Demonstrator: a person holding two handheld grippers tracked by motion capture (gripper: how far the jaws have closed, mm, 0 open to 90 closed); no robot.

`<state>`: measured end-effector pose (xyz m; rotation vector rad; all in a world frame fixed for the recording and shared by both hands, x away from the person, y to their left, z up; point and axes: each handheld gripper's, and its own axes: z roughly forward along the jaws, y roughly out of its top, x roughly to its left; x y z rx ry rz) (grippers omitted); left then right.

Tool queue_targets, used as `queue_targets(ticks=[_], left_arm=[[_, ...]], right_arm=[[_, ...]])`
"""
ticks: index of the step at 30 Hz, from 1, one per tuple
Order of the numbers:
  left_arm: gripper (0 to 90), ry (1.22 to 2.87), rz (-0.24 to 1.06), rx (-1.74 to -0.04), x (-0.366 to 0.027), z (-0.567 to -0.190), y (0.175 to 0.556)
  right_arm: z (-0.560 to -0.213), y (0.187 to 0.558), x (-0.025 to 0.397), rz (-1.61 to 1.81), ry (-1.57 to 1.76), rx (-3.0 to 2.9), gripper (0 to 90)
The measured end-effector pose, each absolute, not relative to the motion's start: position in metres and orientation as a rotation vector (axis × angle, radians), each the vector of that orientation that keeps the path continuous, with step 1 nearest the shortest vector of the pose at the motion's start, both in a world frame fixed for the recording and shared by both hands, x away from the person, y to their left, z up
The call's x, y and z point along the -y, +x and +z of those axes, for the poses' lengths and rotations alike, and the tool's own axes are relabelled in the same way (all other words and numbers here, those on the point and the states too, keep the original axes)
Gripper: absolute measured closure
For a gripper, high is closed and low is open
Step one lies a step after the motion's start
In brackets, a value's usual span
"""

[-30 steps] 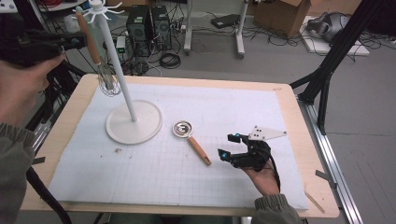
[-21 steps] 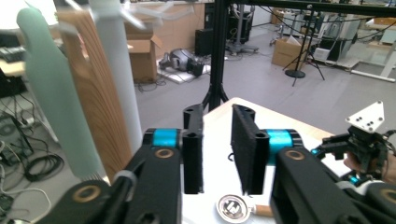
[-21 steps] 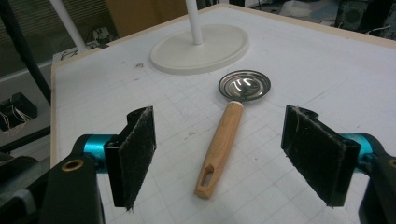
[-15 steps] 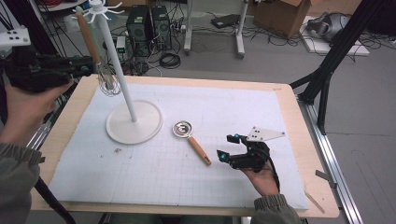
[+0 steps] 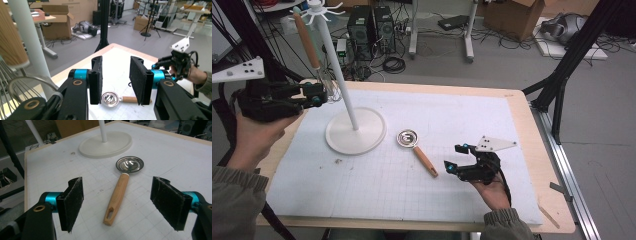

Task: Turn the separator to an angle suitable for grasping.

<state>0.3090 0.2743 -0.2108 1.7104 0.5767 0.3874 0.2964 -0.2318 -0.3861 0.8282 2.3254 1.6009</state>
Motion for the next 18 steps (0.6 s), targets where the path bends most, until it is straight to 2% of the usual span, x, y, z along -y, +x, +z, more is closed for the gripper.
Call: queue_targets(ticks=[18], left_arm=[[49.3, 1.750, 0.352, -0.570, -0.264, -0.258, 0.290]], right_arm=[[-0.388, 0.294, 0.221, 1.570, 0.825, -2.357, 28.8]])
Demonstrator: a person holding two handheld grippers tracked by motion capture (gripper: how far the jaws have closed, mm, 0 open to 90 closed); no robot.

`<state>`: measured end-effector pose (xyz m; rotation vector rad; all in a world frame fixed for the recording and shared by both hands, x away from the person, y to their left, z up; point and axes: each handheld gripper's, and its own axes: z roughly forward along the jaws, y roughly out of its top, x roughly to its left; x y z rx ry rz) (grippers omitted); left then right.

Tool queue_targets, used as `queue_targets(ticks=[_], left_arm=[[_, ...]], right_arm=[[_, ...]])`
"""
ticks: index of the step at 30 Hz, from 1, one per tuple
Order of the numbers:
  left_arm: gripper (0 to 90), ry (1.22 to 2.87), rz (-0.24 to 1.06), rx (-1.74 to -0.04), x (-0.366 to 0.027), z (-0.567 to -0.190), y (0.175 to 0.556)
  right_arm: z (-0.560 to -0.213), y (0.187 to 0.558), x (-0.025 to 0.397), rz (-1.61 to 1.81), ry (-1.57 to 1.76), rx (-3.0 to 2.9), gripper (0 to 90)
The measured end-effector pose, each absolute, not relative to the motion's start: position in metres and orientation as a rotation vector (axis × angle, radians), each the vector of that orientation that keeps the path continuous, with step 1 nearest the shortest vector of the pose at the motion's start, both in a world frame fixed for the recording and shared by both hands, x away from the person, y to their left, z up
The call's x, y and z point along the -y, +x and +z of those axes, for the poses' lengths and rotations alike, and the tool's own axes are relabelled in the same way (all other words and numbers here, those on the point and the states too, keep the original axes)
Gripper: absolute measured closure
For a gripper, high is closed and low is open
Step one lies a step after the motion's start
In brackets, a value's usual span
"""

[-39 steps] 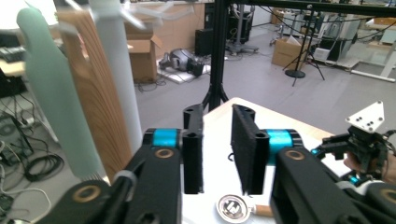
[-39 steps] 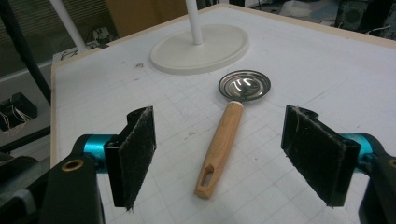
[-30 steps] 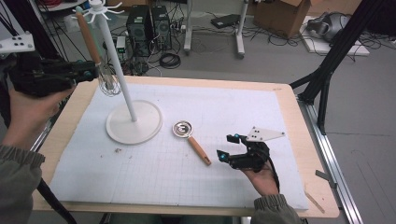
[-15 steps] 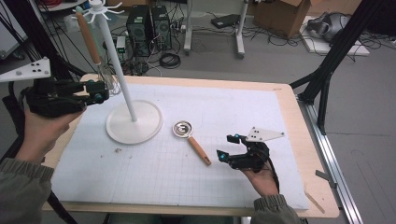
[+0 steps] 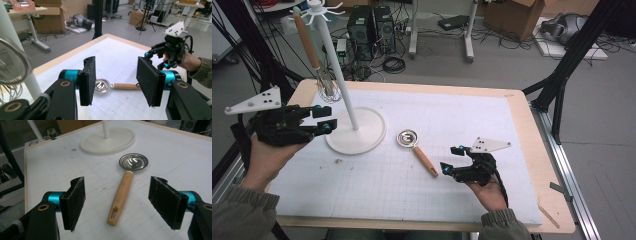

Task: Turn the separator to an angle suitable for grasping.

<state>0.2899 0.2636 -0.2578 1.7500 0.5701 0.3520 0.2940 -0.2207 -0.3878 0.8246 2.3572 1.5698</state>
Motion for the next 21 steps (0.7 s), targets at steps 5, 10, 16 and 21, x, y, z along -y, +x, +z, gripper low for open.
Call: queue_targets(ticks=[5, 10, 16, 21], left_arm=[[42.3, 1.763, 0.347, -0.585, -0.261, -0.270, 0.286], [35.1, 1.781, 0.352, -0.594, -0.259, -0.282, 0.285], [32.7, 1.782, 0.343, -0.606, -0.259, -0.302, 0.281], [32.5, 1.796, 0.347, -0.614, -0.258, -0.318, 0.278]], right_arm=[[-0.389, 0.293, 0.217, 1.561, 0.816, -2.367, 27.9], [-0.390, 0.293, 0.214, 1.569, 0.817, -2.376, 26.8], [-0.391, 0.292, 0.207, 1.548, 0.802, -2.410, 29.7], [-0.393, 0.292, 0.201, 1.532, 0.793, -2.456, 38.8]])
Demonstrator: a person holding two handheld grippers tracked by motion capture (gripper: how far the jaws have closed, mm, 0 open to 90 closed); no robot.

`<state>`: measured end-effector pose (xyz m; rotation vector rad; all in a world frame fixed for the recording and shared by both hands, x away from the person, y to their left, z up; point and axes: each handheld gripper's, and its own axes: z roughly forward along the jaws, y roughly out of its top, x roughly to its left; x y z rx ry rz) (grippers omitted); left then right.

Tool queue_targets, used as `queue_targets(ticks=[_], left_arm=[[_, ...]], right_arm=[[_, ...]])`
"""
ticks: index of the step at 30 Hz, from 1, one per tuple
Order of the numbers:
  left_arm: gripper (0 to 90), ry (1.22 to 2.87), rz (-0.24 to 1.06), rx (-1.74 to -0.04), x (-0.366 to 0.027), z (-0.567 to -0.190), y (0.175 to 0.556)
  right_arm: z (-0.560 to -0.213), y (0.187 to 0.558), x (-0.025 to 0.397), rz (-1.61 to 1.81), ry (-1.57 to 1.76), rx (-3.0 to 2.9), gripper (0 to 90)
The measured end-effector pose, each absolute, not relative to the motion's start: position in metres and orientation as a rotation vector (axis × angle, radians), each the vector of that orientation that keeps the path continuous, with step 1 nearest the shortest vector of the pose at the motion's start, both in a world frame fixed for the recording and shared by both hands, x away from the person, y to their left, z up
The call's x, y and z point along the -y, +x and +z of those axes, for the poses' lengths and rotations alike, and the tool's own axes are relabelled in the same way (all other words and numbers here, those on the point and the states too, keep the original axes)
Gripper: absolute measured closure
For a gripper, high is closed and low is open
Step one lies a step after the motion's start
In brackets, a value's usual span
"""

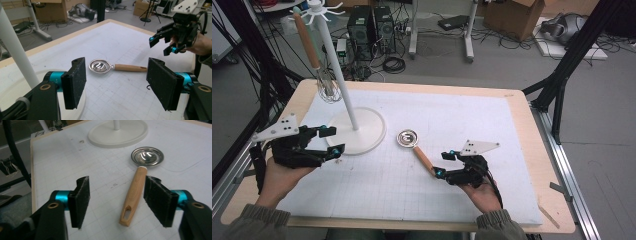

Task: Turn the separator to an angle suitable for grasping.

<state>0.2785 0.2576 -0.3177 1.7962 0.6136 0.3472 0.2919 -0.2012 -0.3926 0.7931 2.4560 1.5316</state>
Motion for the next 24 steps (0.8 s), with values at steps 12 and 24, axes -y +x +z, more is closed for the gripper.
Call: queue_targets(ticks=[12, 24], left_arm=[[31.8, 1.823, 0.361, -0.621, -0.255, -0.344, 0.275], [31.7, 1.855, 0.373, -0.625, -0.253, -0.353, 0.272]], right_arm=[[-0.403, 0.301, 0.181, 1.442, 0.807, -2.557, 71.0], [-0.423, 0.308, 0.158, 1.319, 0.822, -2.672, 87.7]])
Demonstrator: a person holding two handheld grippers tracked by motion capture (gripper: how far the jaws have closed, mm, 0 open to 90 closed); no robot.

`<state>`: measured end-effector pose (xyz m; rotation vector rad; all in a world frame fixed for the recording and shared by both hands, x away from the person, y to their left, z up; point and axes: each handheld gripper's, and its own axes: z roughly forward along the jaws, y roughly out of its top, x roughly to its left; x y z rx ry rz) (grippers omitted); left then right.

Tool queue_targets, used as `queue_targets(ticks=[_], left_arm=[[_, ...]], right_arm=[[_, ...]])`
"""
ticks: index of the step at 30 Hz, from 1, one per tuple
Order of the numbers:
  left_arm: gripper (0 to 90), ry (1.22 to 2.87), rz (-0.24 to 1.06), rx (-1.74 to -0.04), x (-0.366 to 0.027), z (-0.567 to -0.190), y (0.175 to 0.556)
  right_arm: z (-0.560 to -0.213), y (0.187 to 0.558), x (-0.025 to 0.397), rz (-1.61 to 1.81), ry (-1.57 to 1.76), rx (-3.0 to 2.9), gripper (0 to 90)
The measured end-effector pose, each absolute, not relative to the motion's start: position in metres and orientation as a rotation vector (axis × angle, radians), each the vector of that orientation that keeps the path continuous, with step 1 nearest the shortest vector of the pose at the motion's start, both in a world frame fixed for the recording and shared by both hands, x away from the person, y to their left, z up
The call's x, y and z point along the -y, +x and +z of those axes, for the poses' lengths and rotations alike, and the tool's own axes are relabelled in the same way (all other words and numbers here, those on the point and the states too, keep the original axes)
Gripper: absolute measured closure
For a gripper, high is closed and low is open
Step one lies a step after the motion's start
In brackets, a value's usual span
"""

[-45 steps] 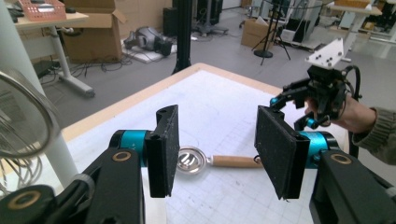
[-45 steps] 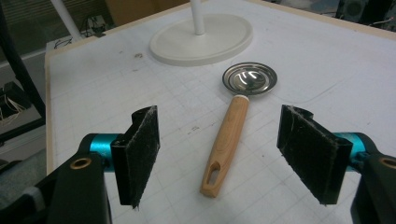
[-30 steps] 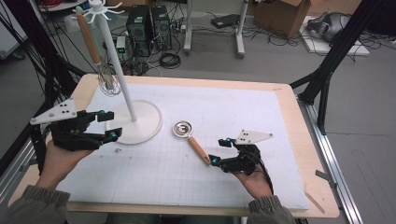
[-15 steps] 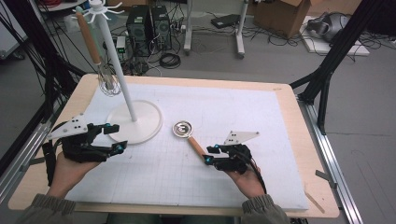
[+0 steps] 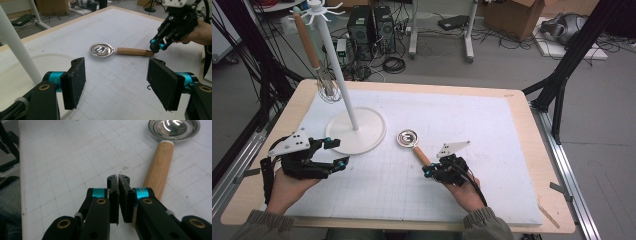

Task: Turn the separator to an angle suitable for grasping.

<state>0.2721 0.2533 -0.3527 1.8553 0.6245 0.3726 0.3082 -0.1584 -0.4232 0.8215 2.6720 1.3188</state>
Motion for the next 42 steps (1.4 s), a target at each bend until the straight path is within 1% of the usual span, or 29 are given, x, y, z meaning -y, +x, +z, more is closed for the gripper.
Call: queue_targets(ticks=[4, 16, 23, 42], left_arm=[[31.7, 1.858, 0.361, -0.618, -0.252, -0.355, 0.271], [31.9, 1.865, 0.361, -0.609, -0.248, -0.358, 0.271], [31.8, 1.865, 0.358, -0.601, -0.247, -0.357, 0.270], [31.2, 1.872, 0.357, -0.589, -0.244, -0.358, 0.270]], right_arm=[[-0.430, 0.309, 0.156, 1.275, 0.843, -2.684, 89.3], [-0.443, 0.310, 0.156, 1.219, 0.886, -2.698, 89.3], [-0.444, 0.309, 0.160, 1.189, 0.893, -2.680, 89.3], [-0.443, 0.313, 0.195, 1.161, 0.987, -2.591, 89.3]])
